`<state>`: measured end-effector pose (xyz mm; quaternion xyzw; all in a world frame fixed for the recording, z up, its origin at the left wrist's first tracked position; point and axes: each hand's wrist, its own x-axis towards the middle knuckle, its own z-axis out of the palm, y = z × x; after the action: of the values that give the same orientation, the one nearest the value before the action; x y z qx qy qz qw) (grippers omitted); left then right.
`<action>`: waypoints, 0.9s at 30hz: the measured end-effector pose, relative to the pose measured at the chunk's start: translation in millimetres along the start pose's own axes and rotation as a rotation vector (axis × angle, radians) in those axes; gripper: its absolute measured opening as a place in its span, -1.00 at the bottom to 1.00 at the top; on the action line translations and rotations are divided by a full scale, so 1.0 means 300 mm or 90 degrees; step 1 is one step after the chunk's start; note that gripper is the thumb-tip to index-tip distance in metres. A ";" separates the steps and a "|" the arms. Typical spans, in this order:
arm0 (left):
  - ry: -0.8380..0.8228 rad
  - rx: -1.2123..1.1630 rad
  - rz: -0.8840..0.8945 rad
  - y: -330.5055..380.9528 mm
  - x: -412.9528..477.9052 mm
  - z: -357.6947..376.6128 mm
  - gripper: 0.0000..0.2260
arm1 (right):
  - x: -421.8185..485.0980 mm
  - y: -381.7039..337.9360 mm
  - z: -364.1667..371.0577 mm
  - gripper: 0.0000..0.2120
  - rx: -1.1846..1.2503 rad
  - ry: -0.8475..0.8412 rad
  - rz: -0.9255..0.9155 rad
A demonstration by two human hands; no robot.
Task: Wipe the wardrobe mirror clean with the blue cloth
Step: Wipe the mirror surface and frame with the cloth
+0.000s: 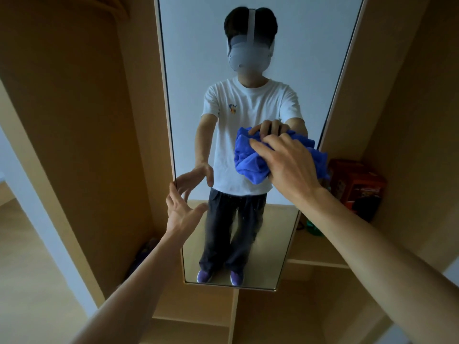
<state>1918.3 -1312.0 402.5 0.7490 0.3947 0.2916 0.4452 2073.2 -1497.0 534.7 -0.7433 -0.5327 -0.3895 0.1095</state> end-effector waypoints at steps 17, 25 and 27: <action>0.011 0.018 0.005 -0.021 -0.012 0.006 -0.02 | -0.213 0.014 0.122 -0.58 0.051 -0.078 0.005; 0.003 0.009 0.013 -0.032 -0.015 0.000 -0.04 | -0.124 0.140 -0.010 -0.52 0.041 0.001 0.065; 0.006 0.015 0.012 -0.036 -0.013 0.002 -0.04 | -0.119 0.163 -0.026 -0.52 0.036 0.012 0.064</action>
<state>1913.0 -1312.5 392.2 0.7563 0.3933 0.2948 0.4319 2108.0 -1546.7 527.6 -0.7621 -0.5045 -0.3753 0.1546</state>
